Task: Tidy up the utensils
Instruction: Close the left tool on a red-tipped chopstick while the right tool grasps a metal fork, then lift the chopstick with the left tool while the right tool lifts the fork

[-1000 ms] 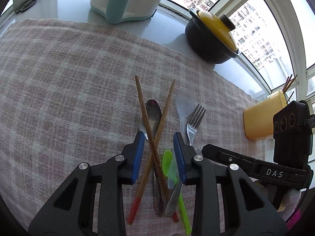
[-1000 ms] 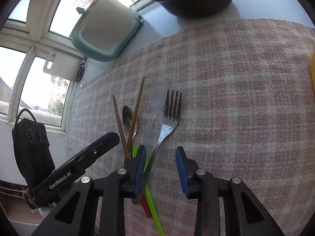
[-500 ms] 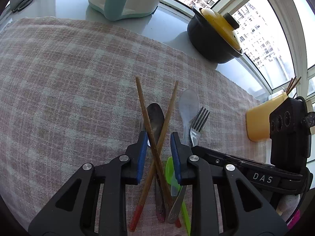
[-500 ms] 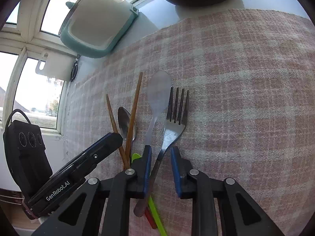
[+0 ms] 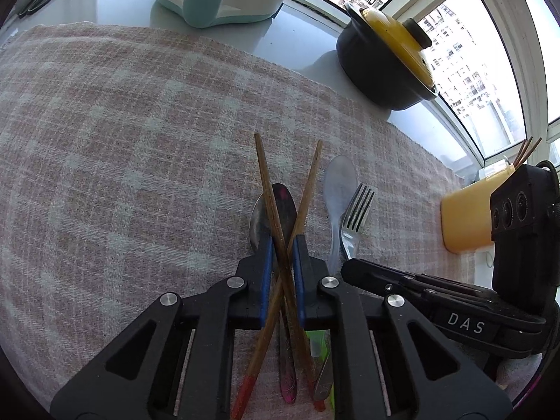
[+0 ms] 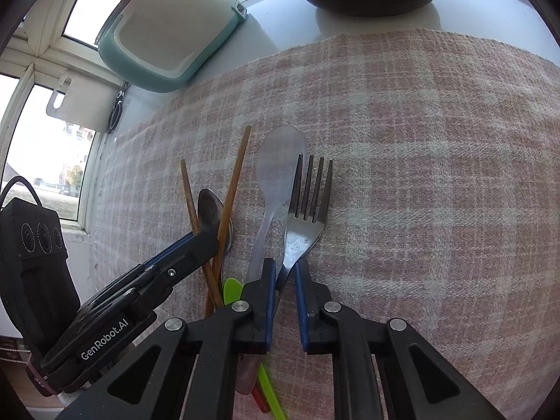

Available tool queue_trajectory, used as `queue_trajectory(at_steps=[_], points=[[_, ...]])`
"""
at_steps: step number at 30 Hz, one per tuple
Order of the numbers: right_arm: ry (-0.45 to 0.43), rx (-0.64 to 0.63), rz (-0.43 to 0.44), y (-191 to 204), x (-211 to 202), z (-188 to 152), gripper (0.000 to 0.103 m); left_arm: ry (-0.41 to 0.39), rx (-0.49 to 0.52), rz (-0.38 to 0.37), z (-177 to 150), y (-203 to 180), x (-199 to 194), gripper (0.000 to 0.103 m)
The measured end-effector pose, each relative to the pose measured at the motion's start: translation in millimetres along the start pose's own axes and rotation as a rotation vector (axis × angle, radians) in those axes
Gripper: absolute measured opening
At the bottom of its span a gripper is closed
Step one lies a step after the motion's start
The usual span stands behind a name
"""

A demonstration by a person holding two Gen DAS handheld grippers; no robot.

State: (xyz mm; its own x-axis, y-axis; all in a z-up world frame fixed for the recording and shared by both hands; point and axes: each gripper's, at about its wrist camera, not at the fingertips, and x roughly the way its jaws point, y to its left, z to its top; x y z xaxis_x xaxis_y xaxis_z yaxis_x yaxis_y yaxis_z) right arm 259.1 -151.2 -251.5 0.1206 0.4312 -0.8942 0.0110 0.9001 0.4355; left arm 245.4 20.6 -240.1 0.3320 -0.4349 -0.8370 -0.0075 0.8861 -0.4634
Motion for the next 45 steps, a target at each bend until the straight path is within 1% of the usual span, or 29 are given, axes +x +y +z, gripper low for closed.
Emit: queue_trajectory(at_steps=[5, 10, 13, 14, 16, 17, 18, 19, 23, 30, 36, 40, 45], points=[[0.009, -0.021, -0.017, -4.9, -3.0, 1.3, 0.005, -0.006, 0.011, 0.005, 1.2, -0.8, -0.7, 0.007], [0.016, -0.085, -0.076, -1.1, -5.5, 2.6, 0.003, -0.013, 0.024, 0.018, 0.3, -1.6, -1.8, 0.005], [0.017, -0.134, -0.111, 6.4, -4.5, 2.4, 0.006, -0.016, 0.021, 0.017, 0.4, -0.5, -2.0, 0.004], [0.015, -0.156, -0.12, 11.1, -3.2, 1.9, 0.011, -0.016, 0.019, 0.015, 0.4, 0.2, -2.0, 0.004], [0.007, -0.194, -0.154, 18.7, -1.5, -0.2, 0.012, -0.016, 0.015, 0.014, 0.4, 1.7, -2.4, 0.004], [0.001, -0.22, -0.175, 22.5, -0.3, -2.0, 0.01, -0.017, 0.015, 0.014, 0.4, 2.0, -2.6, 0.004], [-0.003, -0.241, -0.203, 24.9, 0.6, -3.3, 0.005, -0.018, 0.016, 0.014, 0.0, 2.0, -3.2, 0.004], [-0.007, -0.255, -0.21, 25.9, 0.8, -4.2, 0.005, -0.018, 0.011, 0.016, -0.3, 1.9, -3.8, 0.004], [-0.008, -0.246, -0.194, 22.8, -2.1, -3.4, 0.003, -0.033, 0.007, 0.014, -2.1, 1.6, -9.7, 0.003], [-0.06, -0.245, -0.152, 16.7, -23.1, -11.2, 0.003, -0.069, 0.003, 0.006, -4.3, 0.9, -28.4, 0.004], [-0.121, -0.253, -0.134, 9.5, -50.1, -21.3, 0.003, -0.091, 0.021, -0.01, -11.3, -8.3, -44.0, 0.004], [-0.185, -0.27, -0.126, 6.4, -68.3, -29.5, 0.003, -0.104, 0.032, -0.015, -17.6, -15.1, -53.1, 0.004], [-0.25, -0.316, -0.13, 14.7, -84.0, -39.3, 0.003, -0.124, 0.047, -0.019, -26.0, -23.7, -64.6, 0.004]])
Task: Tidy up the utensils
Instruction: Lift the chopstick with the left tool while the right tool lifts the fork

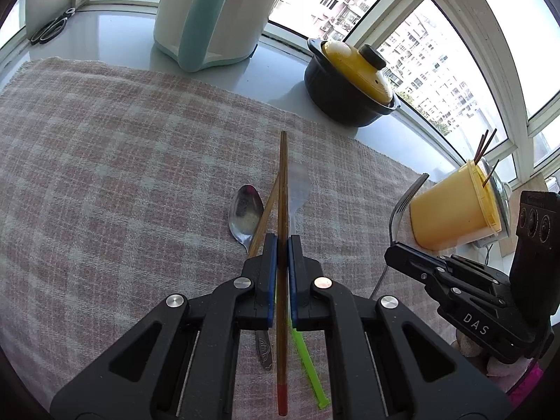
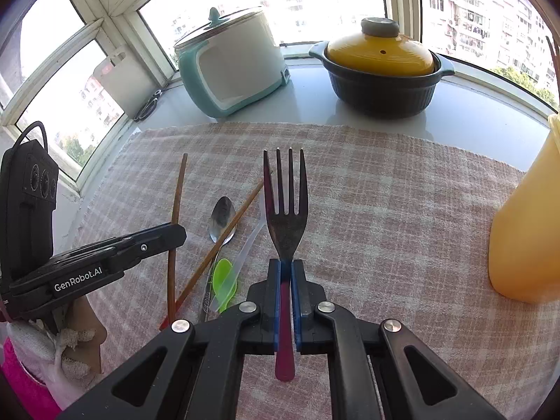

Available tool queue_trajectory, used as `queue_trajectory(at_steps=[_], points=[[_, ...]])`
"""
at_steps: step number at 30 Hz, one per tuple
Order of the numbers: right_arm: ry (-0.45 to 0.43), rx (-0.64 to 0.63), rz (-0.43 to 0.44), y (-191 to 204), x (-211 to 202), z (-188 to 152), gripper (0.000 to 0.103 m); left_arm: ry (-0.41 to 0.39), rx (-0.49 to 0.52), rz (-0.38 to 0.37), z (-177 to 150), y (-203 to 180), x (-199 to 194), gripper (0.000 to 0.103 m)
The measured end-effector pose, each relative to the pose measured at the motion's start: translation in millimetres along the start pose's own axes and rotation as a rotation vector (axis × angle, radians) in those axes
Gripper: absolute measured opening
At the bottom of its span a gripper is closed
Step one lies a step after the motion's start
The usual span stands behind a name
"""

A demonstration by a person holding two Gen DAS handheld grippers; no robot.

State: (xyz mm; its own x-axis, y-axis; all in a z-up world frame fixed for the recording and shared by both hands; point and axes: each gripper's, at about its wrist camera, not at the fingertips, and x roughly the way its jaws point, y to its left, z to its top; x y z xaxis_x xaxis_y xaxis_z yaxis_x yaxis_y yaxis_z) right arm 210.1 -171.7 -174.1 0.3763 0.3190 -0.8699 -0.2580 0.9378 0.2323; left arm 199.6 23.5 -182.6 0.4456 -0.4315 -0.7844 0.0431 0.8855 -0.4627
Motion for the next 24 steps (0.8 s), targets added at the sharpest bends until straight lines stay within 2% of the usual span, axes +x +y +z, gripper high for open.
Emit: queue_trajectory(at_steps=[10, 24], points=[[-0.112, -0.08, -0.001, 5.5, -41.2, -12.1, 0.003, -0.042, 0.026, -0.015, -5.9, -20.7, -21.5, 0.004], [-0.248, -0.174, -0.057, 18.7, -83.2, -17.9, 0.0, -0.085, 0.066, -0.027, -2.9, -49.7, -38.7, 0.004]])
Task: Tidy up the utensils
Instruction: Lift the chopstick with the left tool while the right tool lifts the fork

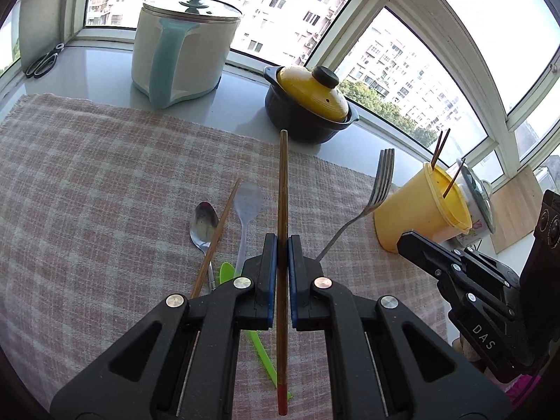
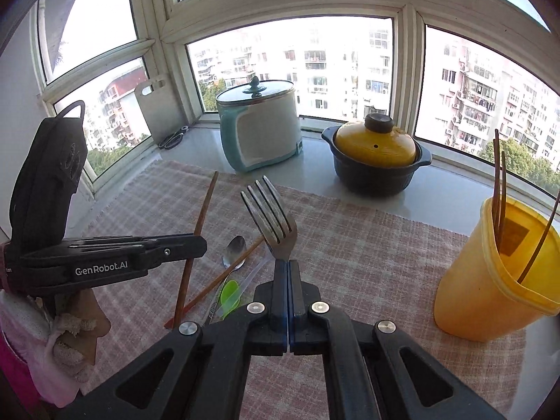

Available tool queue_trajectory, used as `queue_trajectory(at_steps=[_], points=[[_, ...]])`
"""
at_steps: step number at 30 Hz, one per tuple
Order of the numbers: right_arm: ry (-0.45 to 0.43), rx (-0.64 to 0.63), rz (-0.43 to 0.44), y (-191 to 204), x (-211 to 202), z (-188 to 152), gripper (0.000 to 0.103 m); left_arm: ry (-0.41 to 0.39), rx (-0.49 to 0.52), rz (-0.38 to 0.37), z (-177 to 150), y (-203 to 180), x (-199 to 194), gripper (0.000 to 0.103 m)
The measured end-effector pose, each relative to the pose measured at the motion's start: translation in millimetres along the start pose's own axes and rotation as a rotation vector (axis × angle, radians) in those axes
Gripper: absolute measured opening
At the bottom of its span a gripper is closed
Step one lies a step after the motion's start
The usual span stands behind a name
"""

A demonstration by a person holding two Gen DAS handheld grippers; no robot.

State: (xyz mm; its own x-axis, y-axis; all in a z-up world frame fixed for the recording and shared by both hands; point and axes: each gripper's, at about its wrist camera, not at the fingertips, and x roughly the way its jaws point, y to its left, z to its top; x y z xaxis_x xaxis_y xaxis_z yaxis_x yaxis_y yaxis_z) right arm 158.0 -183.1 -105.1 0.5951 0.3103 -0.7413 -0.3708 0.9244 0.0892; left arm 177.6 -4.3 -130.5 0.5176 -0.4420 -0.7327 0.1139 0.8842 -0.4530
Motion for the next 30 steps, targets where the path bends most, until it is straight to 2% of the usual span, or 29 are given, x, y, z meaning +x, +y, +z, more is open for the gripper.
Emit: queue_trajectory(at_steps=[5, 10, 12, 13, 17, 22, 23, 26, 28, 30], points=[[0.008, 0.01, 0.022, -6.2, -2.1, 0.9, 0.0, -0.004, -0.006, 0.009, 0.6, -1.3, -1.7, 0.004], [0.095, 0.057, 0.111, -16.5, 20.4, 3.9, 0.003, -0.016, -0.029, 0.02, -2.2, 9.2, -10.1, 0.004], [0.133, 0.072, 0.145, -18.4, 35.2, 7.0, 0.017, -0.021, -0.042, 0.028, -4.5, 16.4, -14.6, 0.004], [0.139, 0.074, 0.144, -19.2, 41.9, 9.2, 0.02, -0.023, -0.05, 0.034, -6.1, 21.0, -17.0, 0.004], [0.177, 0.077, 0.169, -21.2, 73.2, 20.0, 0.021, -0.025, -0.087, 0.058, -12.1, 39.7, -22.9, 0.004], [0.203, 0.033, 0.153, -17.6, 113.9, 38.5, 0.024, -0.024, -0.132, 0.07, -16.8, 58.3, -25.4, 0.004], [0.214, 0.02, 0.159, -16.8, 123.3, 42.6, 0.029, -0.025, -0.138, 0.071, -17.6, 60.9, -25.8, 0.004], [0.241, -0.032, 0.15, -10.6, 150.3, 53.7, 0.032, -0.024, -0.149, 0.071, -16.9, 66.5, -25.6, 0.004], [0.255, -0.058, 0.142, -6.0, 168.0, 59.9, 0.038, -0.027, -0.156, 0.071, -15.9, 69.7, -25.0, 0.004], [0.255, -0.073, 0.133, -2.2, 185.3, 67.2, 0.05, -0.03, -0.167, 0.068, -14.8, 73.3, -24.4, 0.004]])
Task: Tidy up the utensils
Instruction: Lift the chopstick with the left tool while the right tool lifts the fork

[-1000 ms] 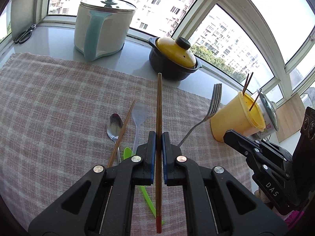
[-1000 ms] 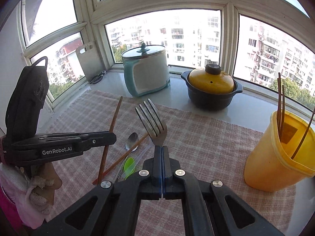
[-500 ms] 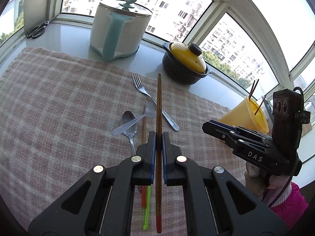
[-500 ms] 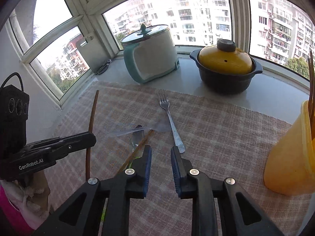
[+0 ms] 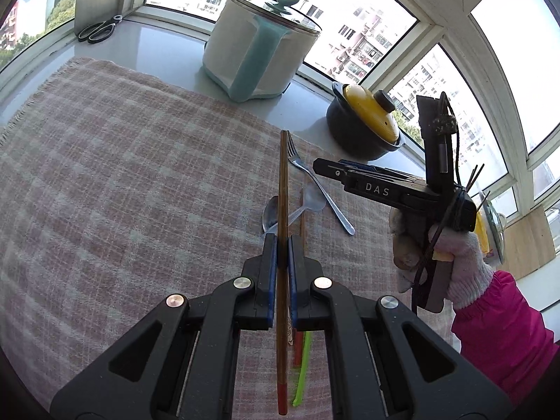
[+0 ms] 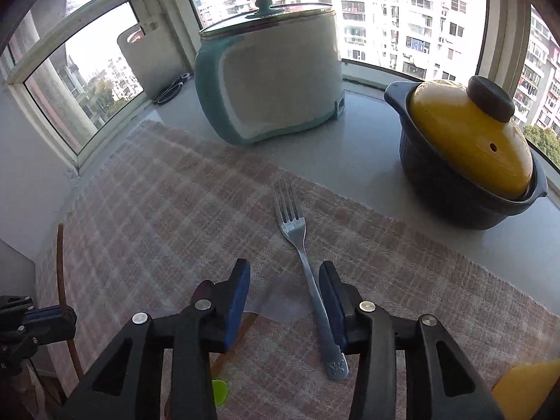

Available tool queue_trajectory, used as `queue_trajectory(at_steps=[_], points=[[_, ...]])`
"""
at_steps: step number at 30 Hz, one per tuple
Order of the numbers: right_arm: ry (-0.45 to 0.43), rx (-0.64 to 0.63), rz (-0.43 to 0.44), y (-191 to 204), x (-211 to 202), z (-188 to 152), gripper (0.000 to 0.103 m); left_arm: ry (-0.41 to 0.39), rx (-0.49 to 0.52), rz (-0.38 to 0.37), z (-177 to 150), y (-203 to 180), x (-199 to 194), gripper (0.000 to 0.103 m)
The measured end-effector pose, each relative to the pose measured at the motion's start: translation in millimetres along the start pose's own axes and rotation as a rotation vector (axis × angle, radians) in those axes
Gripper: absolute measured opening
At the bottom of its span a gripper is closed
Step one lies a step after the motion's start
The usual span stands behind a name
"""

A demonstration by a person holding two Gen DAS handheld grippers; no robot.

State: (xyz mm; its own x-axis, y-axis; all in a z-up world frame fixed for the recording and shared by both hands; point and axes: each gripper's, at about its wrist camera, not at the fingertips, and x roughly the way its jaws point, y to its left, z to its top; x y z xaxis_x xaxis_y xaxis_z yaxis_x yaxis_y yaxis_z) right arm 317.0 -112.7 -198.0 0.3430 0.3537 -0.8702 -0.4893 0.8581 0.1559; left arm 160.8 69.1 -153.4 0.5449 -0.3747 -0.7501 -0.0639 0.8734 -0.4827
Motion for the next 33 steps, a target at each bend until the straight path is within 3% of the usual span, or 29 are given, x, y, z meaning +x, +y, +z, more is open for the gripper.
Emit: queue_trajectory(at_steps=[3, 12, 16, 20, 26, 33], points=[[0.0, -0.013, 0.006, 0.5, 19.8, 14.5, 0.055, 0.0, -0.013, -0.002, 1.6, 4.2, 1.2, 0.004], [0.048, -0.068, -0.034, 3.2, 67.4, 41.9, 0.054, 0.004, -0.031, -0.001, 4.8, 12.1, 6.3, 0.004], [0.068, -0.093, -0.057, 5.6, 79.3, 46.4, 0.042, 0.003, -0.036, 0.006, 5.8, 16.2, 8.3, 0.004], [0.065, -0.126, -0.084, 11.1, 81.0, 50.0, 0.024, 0.001, -0.045, 0.014, 4.5, 20.0, 8.4, 0.004], [0.034, -0.12, -0.095, 11.9, 68.1, 46.5, 0.023, -0.024, -0.05, 0.011, 3.7, 18.0, 0.9, 0.004], [-0.088, -0.092, -0.086, 11.0, 11.5, 38.6, 0.023, -0.066, -0.039, -0.003, 4.6, 4.0, -13.8, 0.004]])
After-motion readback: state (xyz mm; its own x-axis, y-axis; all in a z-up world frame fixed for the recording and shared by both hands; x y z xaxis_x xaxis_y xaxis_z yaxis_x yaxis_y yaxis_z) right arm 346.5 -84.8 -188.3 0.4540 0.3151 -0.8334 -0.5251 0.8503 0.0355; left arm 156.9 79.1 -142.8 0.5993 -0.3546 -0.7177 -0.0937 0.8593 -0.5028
